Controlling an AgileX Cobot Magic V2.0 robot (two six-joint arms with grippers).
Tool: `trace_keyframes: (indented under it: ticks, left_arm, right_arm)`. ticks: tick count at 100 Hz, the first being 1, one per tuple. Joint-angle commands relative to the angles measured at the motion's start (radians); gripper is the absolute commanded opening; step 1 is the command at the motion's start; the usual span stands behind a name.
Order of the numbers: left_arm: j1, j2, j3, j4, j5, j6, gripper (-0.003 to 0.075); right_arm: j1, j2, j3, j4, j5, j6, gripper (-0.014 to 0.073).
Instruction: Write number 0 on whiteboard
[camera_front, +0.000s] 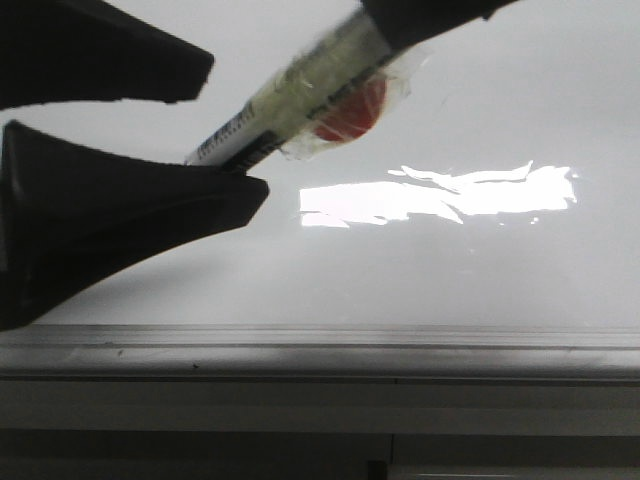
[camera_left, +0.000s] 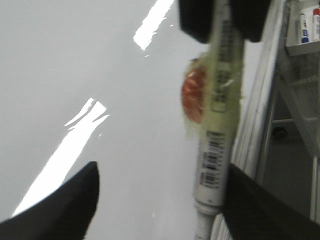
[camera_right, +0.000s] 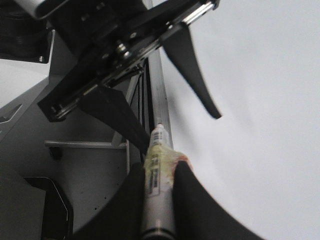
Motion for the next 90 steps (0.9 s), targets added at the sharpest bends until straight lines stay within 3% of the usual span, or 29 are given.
trace_keyframes:
  ticks: [1,14,34,47,54,58,72,81,90]
  left_arm:
    - [-0.002,-0.041,-0.036,-0.138,-0.106,0.04,0.0624]
    - [-0.002,-0.12,-0.036,-0.233,-0.058,0.177,0.0639]
    - [-0.002,-0.31,-0.036,-0.255,0.154,0.185,0.0639]
    - [-0.002,-0.423,-0.01,-0.34,0.153,0.199,0.0615]
    - [-0.002,-0.478,0.007,-0.385,0.095,0.21,0.0543]
    - [-0.002,-0.507,0.018,-0.419,0.059,0.255,0.0464]
    - [-0.002,-0.581,0.046,-0.672,-0.092,0.515,-0.0025]
    - [-0.002,-0.596,0.046,-0.882,-0.224,0.642,-0.002]
    - [-0.002,-0.605,0.046,-1.017,-0.369,0.667,-0.002]
  right_arm:
    - [0.003,-0.009,-0.028,0.03,-0.011,-0.003,-0.0069]
    - [0.003,-0.009,-0.028,0.038,-0.016,-0.003,-0.0069]
    - [0.003,-0.007,-0.026,0.038,-0.062,-0.003,-0.007]
    - [0.003,0.005,-0.026,0.038,-0.098,-0.003,-0.007]
    - [0.003,0.026,-0.026,0.038,-0.118,-0.003,-0.007]
    - [0.003,0.041,-0.026,0.038,-0.127,-0.003,-0.007]
    - [0.003,0.096,-0.026,0.047,-0.151,-0.003,-0.0069]
    - [0.003,0.128,-0.026,0.081,-0.19,-0.003,-0.007]
    - [0.003,0.162,-0.026,0.083,-0.25,-0.003,-0.0069]
